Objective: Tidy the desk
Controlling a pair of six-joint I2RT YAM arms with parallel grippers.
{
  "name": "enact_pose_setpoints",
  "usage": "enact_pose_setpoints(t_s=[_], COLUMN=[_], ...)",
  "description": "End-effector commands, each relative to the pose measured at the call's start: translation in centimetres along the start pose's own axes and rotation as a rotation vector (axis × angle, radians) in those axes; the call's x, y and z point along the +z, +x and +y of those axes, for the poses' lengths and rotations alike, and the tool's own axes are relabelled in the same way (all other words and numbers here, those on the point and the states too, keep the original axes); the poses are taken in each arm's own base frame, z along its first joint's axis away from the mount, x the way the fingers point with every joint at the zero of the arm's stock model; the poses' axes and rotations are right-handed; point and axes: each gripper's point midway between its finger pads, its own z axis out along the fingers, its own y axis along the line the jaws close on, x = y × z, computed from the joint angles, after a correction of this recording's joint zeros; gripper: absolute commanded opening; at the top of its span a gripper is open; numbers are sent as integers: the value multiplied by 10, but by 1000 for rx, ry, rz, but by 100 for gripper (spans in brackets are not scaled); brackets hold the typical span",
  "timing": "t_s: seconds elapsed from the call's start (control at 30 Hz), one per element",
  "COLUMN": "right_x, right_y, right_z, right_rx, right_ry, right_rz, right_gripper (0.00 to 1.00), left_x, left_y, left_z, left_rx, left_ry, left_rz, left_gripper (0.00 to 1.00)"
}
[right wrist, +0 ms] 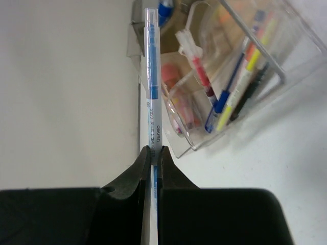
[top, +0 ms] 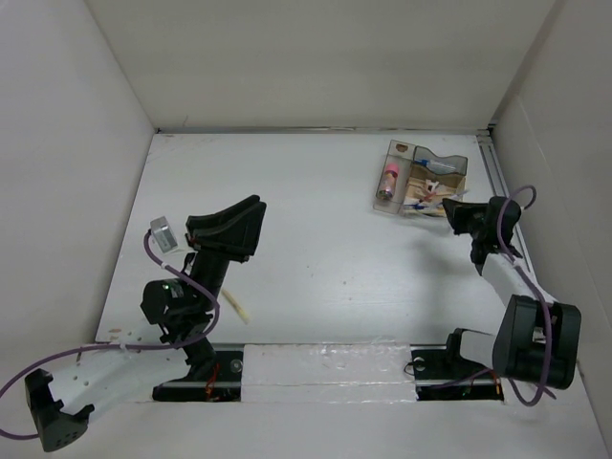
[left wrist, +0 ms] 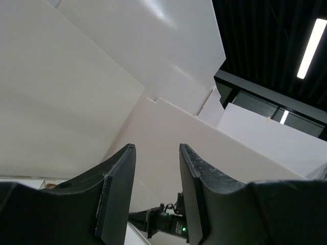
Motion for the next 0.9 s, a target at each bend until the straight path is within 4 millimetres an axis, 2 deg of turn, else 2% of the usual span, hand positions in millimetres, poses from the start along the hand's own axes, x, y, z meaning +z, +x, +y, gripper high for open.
enact_pose_setpoints(t_s=[0.0,0.03,0.1,0.13,0.23,0.27,0.47,0.53,0.57,0.6,0.67,0.7,0.8,0.87], right_x=[4,6,10,14,18,21,28,27,24,22,18,16,7,3], right_y=[7,4,8,11,12,5,0,3,3,8,14,18,33,33], right_z=[-15,-21,-23,-31,-29,-31,-25,-22,-11,-16,-8,-11,3,6], right_rx=[145,171,212,236,292,328,424,456,475,493,508,518,516,524], right_ry=[4,16,9,25,0,-11,-70,-91,-141,-140,-178,-174,-227,-244], right_rz=[71,77,124,142,174,165,223,270,290,321,360,383,460,465], right_gripper=[0,0,0,0,0,0,0,0,0,0,0,0,0,0], left_x=[2,3,3,3,3,3,5,5,5,5,5,6,6,7], left_y=[-30,-31,-31,-30,-30,-30,-27,-25,-23,-24,-24,-23,-20,-22], left_z=[-21,-22,-21,-21,-20,-20,-18,-16,-16,-16,-16,-16,-17,-18], left_rx=[-40,-38,-36,-39,-37,-30,-26,-26,-29,-30,-29,-26,-33,-32], left_ry=[62,62,59,57,56,54,45,38,40,44,44,42,49,53], left_rz=[-84,-86,-81,-80,-84,-82,-78,-72,-69,-72,-72,-70,-62,-66], left_gripper=[36,36,36,36,36,36,36,36,36,36,36,36,36,36])
